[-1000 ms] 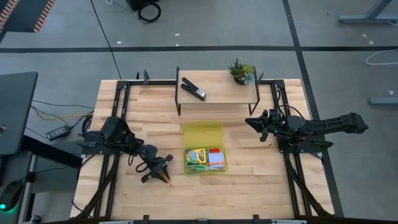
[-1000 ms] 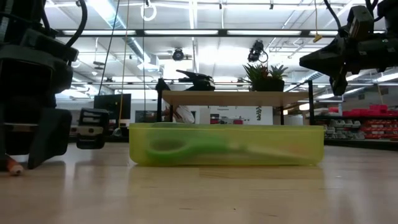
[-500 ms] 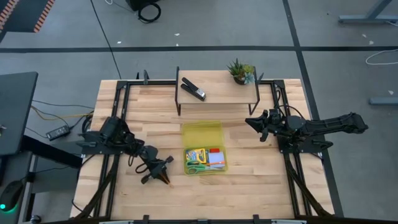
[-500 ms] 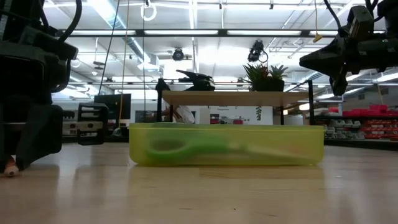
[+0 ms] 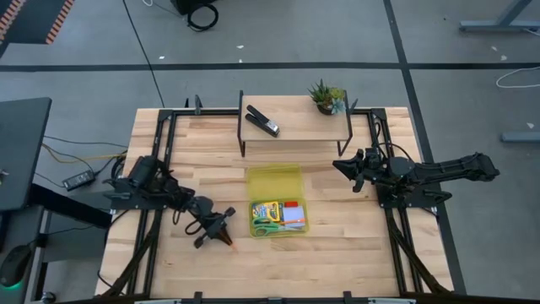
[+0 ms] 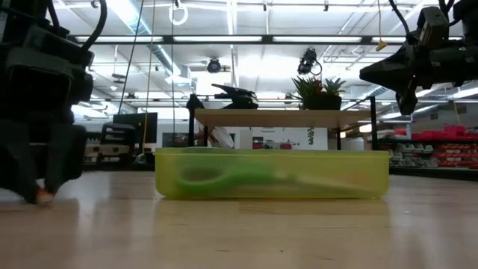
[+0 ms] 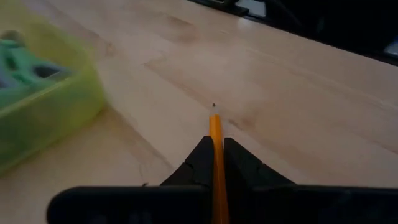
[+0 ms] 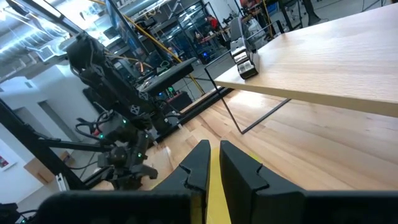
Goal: Pack school essentials
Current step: Put the yellow pencil into the yellow supply box
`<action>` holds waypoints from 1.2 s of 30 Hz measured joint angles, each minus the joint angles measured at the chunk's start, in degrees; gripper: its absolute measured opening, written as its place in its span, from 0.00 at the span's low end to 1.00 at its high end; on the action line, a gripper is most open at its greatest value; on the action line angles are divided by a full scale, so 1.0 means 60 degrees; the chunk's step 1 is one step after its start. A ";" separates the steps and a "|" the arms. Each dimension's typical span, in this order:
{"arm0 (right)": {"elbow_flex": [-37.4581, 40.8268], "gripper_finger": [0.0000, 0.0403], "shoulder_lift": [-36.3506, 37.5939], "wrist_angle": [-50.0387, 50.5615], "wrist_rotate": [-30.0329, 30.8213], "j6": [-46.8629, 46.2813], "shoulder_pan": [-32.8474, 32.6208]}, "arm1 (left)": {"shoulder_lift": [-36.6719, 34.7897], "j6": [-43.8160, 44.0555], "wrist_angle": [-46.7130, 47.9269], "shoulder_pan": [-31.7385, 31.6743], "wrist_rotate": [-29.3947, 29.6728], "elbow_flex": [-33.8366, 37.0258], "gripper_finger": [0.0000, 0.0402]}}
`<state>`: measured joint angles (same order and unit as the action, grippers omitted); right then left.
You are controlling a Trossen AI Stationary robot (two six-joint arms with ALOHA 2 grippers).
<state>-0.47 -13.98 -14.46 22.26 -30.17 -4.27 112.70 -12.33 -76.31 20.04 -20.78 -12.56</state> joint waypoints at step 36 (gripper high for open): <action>0.0000 0.10 -0.0003 0.0044 -0.0003 0.0000 0.0000 | -0.2053 0.0664 0.4286 -0.0110 0.1186 -0.3743 0.07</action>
<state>-0.47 -14.00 -14.20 22.24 -30.17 -4.28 100.38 -8.35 -50.60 19.38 -13.66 -35.02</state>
